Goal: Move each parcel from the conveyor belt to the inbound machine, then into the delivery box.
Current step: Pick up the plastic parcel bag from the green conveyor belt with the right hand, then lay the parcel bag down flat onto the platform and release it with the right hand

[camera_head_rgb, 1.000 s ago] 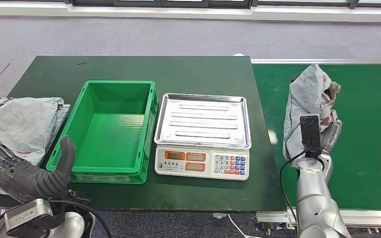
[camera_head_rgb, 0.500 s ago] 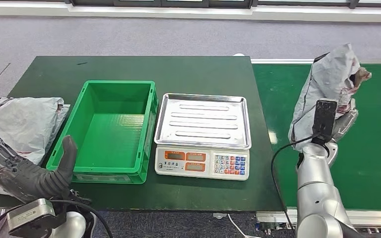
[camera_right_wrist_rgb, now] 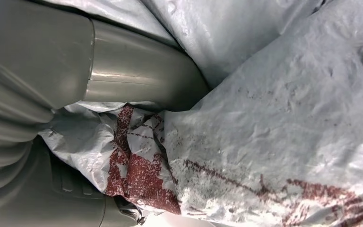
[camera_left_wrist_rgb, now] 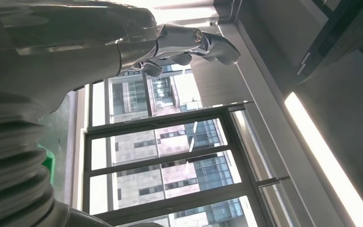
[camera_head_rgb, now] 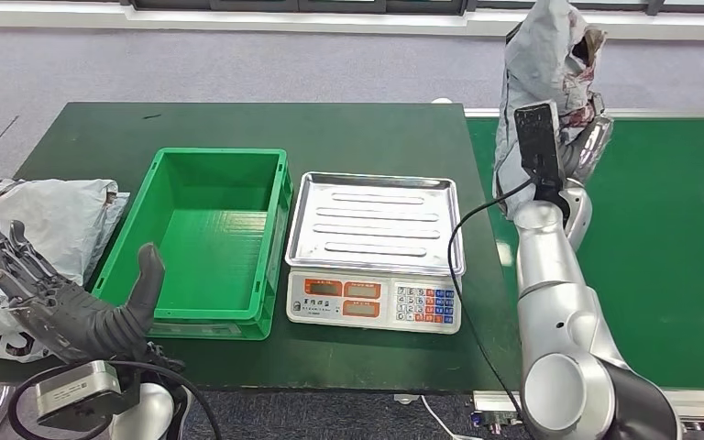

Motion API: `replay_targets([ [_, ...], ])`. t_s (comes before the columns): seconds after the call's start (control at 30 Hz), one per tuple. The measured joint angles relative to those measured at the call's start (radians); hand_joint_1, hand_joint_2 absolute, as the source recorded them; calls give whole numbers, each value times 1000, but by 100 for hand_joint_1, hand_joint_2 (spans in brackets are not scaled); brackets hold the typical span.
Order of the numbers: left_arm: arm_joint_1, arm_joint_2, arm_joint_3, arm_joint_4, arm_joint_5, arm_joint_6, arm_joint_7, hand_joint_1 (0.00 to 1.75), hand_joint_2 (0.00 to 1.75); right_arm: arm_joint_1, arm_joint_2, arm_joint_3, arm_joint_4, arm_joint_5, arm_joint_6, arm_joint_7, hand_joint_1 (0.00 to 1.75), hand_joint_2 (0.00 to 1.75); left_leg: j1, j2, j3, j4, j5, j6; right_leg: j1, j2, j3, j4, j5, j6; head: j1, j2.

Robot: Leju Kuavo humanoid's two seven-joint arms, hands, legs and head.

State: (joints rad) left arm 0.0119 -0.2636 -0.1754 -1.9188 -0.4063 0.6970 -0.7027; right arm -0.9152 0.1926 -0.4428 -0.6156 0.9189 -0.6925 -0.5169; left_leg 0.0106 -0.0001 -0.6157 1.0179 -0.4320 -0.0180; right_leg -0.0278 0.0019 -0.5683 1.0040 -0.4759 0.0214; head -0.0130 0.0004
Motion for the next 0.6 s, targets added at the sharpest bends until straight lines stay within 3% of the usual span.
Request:
replay_targets([
  [0.3, -8, 1, -5, 7, 4, 0, 0, 0, 175, -14, 15, 4, 19, 22, -2, 2, 175, 175, -1, 0, 0, 0, 0, 0, 0, 0, 0, 0, 0, 0, 0, 0],
  [0.6, -28, 3, -28, 15, 15, 0, 0, 0, 175, -58, 83, 44, 81, 207, -2, 116, 175, 175, 0, 1, 0, 0, 0, -1, 0, 2, -1, 0, 0, 0, 0, 0],
])
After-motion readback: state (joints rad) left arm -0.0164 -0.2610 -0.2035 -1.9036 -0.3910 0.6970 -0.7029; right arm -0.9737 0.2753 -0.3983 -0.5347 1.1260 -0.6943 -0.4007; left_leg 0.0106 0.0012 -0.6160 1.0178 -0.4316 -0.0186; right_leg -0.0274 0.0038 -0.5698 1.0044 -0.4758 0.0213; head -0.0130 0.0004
